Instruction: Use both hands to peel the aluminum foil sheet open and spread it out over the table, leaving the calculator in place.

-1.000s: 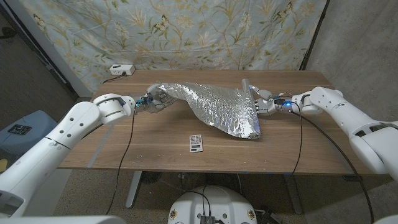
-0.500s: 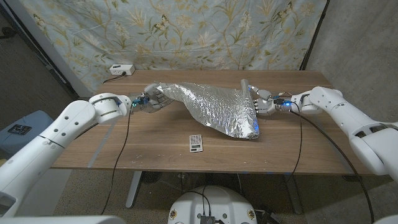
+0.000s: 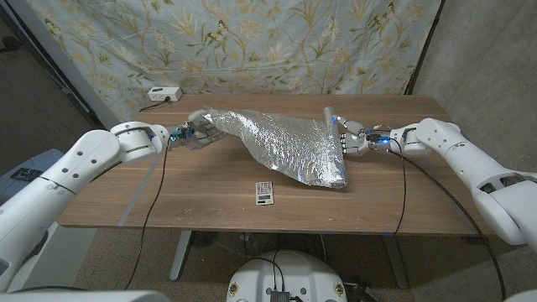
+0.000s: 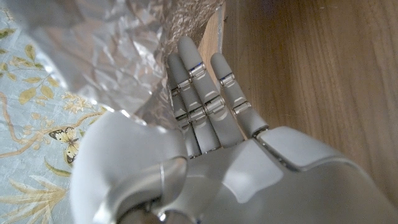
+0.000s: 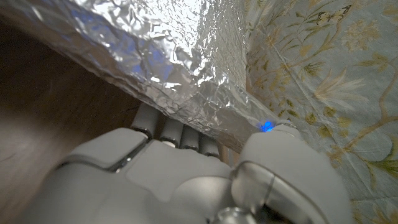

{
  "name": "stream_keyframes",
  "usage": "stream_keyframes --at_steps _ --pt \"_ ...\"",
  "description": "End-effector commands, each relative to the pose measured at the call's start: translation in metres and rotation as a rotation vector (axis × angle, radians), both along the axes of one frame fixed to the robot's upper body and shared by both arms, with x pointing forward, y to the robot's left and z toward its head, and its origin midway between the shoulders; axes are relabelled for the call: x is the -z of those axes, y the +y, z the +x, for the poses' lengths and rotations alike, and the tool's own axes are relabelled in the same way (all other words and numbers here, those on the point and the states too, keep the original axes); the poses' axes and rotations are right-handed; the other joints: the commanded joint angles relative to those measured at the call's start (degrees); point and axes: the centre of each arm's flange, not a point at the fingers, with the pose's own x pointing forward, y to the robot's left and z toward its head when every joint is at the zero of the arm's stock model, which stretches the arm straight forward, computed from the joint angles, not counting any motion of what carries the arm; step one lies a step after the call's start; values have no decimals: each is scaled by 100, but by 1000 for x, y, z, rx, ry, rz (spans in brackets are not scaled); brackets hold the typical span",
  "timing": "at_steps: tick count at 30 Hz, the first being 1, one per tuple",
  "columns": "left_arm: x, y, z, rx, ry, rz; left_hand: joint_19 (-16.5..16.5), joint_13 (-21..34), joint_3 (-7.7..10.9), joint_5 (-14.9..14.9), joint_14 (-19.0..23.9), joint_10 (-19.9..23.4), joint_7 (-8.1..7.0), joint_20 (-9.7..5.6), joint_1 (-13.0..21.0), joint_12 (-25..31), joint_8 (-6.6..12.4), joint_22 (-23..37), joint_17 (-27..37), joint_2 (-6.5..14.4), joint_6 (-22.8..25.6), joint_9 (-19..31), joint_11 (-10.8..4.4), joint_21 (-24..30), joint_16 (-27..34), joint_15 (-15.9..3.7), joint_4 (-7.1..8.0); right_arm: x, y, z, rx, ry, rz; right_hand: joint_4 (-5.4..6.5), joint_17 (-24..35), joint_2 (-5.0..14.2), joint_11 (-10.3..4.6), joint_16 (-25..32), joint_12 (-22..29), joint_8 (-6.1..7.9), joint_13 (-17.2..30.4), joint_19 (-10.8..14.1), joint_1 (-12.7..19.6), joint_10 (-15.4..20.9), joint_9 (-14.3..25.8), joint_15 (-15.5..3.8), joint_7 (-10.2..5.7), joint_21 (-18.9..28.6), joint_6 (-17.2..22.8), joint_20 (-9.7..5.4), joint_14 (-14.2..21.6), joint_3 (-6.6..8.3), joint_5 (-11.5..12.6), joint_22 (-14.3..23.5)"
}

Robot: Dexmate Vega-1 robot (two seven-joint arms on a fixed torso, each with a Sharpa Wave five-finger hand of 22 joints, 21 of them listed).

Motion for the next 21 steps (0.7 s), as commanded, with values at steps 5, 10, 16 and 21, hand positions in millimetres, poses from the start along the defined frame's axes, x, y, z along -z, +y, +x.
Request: stream_keyframes --at_steps 5,10,16,21 --pt "1 12 3 22 4 21 -30 12 4 4 -22 4 265 -25 39 -14 -15 3 35 33 216 18 -23 28 -17 -40 23 10 20 -4 -3 10 15 27 1 80 24 5 -5 40 32 52 16 -9 19 -7 62 -7 4 12 39 -55 5 -1" --pt "3 13 6 23 4 26 -37 23 7 4 -29 5 268 -24 36 -9 -18 3 38 35 220 19 -3 33 -24 -41 24 9 23 -1 -9 13 10 31 0 88 28 6 -8 41 34 59 19 -10 19 -1 62 -10 4 12 42 -64 3 -1" --pt "6 14 9 20 6 30 -39 10 5 4 -27 15 263 -26 29 -18 -20 2 46 36 226 22 -14 44 -26 -36 27 4 26 4 -16 16 -4 35 -1 100 20 4 -12 42 36 62 22 -15 19 -5 59 -14 5 14 39 -74 1 0" --pt "5 13 9 18 0 28 -41 21 6 3 -26 14 263 -24 27 -14 -25 2 47 38 218 26 -19 50 -30 -36 28 -1 27 7 -23 11 -12 39 -1 109 19 0 -17 42 37 67 24 -23 19 -8 58 -15 3 16 30 -80 -1 0"
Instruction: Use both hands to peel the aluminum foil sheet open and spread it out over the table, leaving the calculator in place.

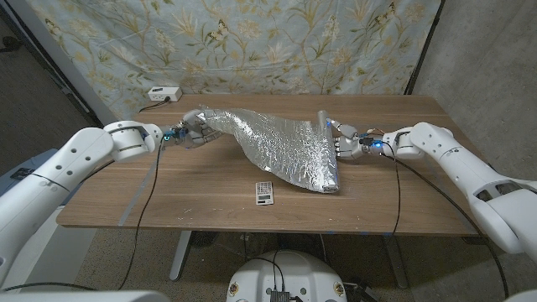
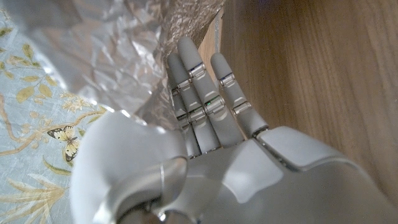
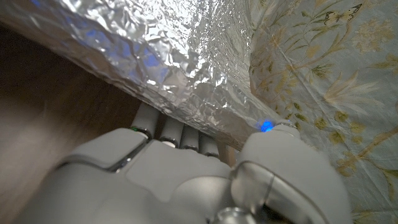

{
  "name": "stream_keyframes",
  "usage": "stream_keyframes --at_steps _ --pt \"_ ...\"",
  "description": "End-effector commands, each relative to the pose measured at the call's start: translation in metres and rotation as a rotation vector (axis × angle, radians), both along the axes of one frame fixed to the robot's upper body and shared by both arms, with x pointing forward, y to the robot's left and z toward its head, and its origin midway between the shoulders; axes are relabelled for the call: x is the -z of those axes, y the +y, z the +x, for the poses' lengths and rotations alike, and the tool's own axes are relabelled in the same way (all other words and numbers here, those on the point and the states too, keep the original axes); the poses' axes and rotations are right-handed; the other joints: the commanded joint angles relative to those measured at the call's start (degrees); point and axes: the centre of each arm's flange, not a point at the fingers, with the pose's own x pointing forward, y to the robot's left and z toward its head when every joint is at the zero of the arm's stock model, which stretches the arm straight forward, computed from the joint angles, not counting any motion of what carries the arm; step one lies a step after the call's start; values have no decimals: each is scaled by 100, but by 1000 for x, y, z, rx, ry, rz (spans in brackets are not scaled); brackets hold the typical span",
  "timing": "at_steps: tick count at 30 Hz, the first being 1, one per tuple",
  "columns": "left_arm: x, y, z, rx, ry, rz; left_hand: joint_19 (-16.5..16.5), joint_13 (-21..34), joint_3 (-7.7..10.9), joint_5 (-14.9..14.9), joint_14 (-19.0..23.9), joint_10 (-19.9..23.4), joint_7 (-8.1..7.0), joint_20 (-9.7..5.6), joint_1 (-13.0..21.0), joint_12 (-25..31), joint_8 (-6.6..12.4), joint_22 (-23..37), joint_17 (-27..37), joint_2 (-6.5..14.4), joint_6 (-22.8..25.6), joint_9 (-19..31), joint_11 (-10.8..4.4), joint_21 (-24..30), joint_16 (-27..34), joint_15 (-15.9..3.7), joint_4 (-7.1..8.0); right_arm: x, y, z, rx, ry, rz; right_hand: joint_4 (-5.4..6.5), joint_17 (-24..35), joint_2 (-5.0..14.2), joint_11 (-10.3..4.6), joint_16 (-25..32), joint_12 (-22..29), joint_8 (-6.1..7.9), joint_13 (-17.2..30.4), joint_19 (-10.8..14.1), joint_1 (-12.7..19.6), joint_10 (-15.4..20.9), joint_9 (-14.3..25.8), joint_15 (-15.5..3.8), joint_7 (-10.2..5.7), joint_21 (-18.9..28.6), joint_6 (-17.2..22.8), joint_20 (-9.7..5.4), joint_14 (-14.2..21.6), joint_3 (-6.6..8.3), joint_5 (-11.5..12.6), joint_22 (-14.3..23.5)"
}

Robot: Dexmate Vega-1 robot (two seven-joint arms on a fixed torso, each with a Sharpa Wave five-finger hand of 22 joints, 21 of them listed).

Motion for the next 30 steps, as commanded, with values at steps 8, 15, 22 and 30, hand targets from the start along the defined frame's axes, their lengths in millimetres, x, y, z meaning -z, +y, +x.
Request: stream_keyframes --at_steps 8,15,22,30 --pt "4 2 2 6 12 -8 -13 18 6 4 -15 15 247 8 27 -22 -33 0 17 36 235 25 -26 63 -39 -42 23 -11 11 9 -25 0 -35 -2 -3 73 27 -8 -36 41 4 54 36 -49 19 -12 68 -20 -1 -13 14 -48 -5 -1" --pt "3 6 4 13 17 -7 -10 28 5 4 -11 10 244 6 22 -22 -37 -1 19 38 233 31 -28 74 -43 -43 24 -12 13 7 -19 5 -37 3 -4 87 31 -10 -38 40 6 65 40 -45 19 -11 76 -21 -5 -17 10 -58 -7 -1" --pt "1 7 5 39 23 -7 -4 3 5 8 -6 33 229 -5 18 -34 -39 -2 19 30 254 29 -49 90 -52 -49 19 -11 12 7 -11 6 -34 8 -5 100 30 -8 -42 41 7 73 41 -50 19 -2 75 -22 -4 -9 17 -66 -9 -1" --pt "5 6 5 83 24 -44 -282 -138 -125 44 -461 -421 237 177 -397 -318 -296 -10 -138 -24 -207 -24 75 31 -357 106 199 -13 12 8 -9 1 -32 16 -6 115 33 -11 -43 39 10 76 42 -46 19 -6 82 -28 -12 -8 12 -81 -13 -1"
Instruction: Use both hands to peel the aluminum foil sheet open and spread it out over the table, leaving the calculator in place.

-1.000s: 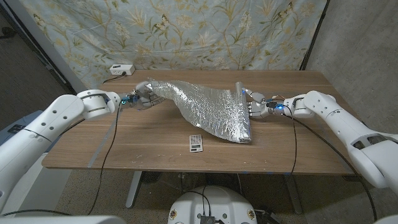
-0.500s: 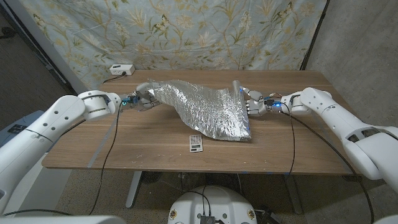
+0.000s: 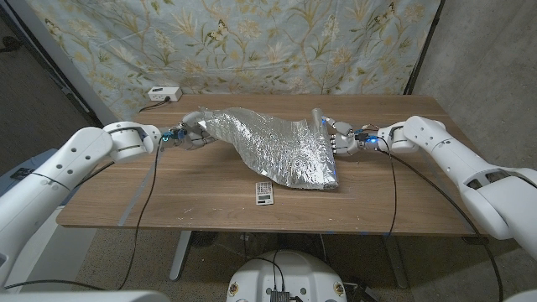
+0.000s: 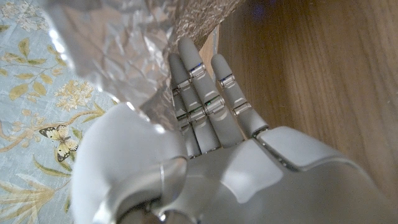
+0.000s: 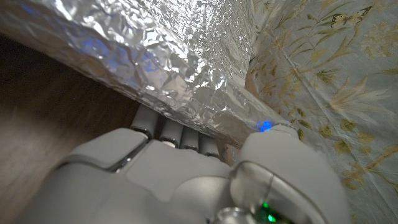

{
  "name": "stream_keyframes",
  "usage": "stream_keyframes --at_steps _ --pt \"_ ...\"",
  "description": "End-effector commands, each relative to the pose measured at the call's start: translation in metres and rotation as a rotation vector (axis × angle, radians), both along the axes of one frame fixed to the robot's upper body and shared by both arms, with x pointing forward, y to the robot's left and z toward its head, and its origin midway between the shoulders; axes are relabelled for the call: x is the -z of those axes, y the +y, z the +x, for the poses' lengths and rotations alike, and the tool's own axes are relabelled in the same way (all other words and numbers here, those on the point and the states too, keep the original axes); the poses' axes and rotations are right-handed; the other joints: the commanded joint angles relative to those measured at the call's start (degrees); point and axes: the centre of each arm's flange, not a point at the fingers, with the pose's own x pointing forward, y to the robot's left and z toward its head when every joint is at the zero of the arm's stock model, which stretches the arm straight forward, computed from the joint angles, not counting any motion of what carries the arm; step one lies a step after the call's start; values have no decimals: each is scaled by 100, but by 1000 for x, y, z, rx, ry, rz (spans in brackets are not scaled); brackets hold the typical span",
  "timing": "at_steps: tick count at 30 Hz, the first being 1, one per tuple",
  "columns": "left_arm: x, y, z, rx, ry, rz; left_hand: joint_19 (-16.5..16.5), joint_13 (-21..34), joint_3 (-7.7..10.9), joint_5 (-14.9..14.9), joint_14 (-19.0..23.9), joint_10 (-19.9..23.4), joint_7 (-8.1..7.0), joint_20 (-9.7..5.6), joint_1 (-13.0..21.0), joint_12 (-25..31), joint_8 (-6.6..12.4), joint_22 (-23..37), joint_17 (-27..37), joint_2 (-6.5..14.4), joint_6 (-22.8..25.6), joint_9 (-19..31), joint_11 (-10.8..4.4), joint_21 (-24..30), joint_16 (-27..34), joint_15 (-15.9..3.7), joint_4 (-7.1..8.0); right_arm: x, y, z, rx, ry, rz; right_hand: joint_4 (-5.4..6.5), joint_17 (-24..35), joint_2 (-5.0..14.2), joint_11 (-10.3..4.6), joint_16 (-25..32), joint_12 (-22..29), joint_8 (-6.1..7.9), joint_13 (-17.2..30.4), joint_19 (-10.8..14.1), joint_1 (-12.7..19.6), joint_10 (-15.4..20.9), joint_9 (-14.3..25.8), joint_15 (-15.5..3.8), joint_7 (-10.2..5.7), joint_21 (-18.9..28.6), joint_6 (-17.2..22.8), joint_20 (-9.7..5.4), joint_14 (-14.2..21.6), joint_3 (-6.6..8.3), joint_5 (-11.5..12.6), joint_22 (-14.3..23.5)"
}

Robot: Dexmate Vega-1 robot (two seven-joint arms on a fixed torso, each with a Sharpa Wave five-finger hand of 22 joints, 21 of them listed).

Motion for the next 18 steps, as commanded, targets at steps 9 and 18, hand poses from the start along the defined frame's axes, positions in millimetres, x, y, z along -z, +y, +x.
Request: stream_keyframes --at_steps 9,18 --pt "4 1 1 58 -6 -27 -265 -128 -114 45 -375 -427 233 162 -427 -277 -199 -10 -105 -58 -386 -64 140 -70 -224 154 145 -5 -2 -2 9 -13 -9 7 -8 56 13 -12 -24 39 14 61 15 -8 5 -4 81 -34 -12 19 10 -80 -17 -1" --pt "11 0 -2 76 -18 -36 -423 -245 -111 72 -633 -714 276 258 -526 -499 -282 -12 -143 -37 -695 -111 267 -138 -335 273 134 -7 -5 -3 8 -20 -17 13 -10 75 2 -25 -30 41 17 65 23 -15 5 -2 75 -40 -8 14 -21 -96 -21 -1"
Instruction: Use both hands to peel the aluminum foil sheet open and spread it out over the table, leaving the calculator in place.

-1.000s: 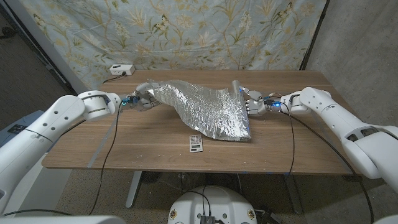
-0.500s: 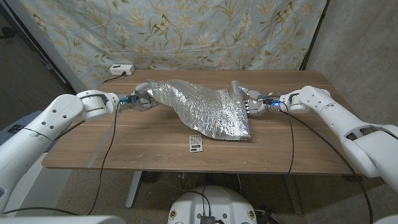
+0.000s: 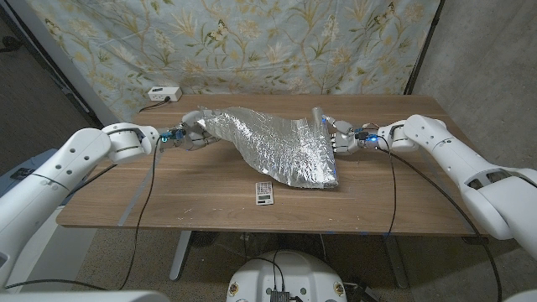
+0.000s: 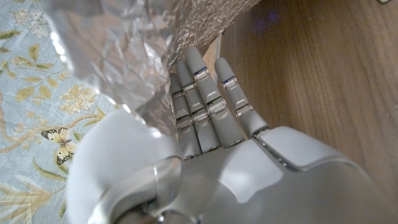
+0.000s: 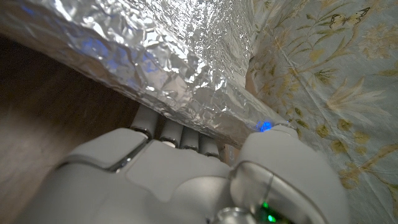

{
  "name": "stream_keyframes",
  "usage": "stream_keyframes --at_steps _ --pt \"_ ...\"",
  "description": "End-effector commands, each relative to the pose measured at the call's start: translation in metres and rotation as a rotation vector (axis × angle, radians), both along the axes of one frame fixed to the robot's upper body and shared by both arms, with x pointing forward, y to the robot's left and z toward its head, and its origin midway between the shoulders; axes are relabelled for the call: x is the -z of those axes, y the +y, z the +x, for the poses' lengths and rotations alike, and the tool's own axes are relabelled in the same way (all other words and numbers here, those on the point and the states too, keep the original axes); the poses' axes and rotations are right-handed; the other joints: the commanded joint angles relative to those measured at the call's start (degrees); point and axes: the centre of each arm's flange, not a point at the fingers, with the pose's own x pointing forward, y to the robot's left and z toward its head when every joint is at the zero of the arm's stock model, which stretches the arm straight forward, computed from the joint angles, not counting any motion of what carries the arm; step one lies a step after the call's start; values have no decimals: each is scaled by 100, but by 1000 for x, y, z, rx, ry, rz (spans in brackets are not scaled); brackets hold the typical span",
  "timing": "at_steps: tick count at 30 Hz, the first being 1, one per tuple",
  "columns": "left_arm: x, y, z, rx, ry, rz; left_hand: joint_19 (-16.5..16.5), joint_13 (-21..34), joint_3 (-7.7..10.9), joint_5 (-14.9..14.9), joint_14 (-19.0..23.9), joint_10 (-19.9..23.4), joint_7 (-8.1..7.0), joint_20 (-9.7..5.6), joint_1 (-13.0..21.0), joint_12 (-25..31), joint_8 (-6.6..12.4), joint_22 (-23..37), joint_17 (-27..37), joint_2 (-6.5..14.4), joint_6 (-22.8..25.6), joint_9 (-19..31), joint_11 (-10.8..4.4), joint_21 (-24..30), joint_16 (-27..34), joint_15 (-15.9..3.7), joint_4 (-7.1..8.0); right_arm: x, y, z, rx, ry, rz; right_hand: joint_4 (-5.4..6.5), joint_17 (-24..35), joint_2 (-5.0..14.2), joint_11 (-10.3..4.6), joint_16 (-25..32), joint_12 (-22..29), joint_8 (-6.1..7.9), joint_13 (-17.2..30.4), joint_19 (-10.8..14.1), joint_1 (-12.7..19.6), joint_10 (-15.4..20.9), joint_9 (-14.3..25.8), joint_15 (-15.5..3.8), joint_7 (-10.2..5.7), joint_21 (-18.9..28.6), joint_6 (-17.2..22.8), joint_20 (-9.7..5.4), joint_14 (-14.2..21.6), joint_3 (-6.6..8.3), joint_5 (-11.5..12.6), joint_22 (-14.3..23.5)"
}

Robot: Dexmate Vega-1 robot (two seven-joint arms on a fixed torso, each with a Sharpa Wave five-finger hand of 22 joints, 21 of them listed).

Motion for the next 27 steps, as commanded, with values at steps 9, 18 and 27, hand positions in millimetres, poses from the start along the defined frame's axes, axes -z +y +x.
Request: stream_keyframes --at_steps 9,18,27 --pt "13 -1 -8 30 -23 -8 -263 -187 -76 42 -450 -430 169 230 -355 -378 -75 7 -119 -38 -637 -88 270 -134 -220 325 54 -3 -7 -1 -3 -16 -10 23 17 63 38 -31 -46 39 20 55 10 -38 5 16 76 -7 -15 8 -39 -57 -24 -1" --pt "22 0 -8 71 -5 10 -641 -196 -143 44 -980 -934 227 470 -625 -640 -91 9 -181 -22 -1265 -187 512 -335 -409 670 103 -2 -12 1 -16 0 -38 25 14 69 38 -29 -43 38 23 75 17 -22 5 32 76 -6 -21 21 -31 -76 -28 -1" --pt "25 2 -5 82 4 17 -724 -189 -124 53 -1121 -1048 230 534 -670 -685 -67 10 -195 28 -1344 -219 562 -389 -453 750 107 -7 -18 2 -10 -1 -69 29 12 81 38 -31 -47 44 28 99 26 -24 5 43 84 -6 -8 13 -35 -99 -33 -2"
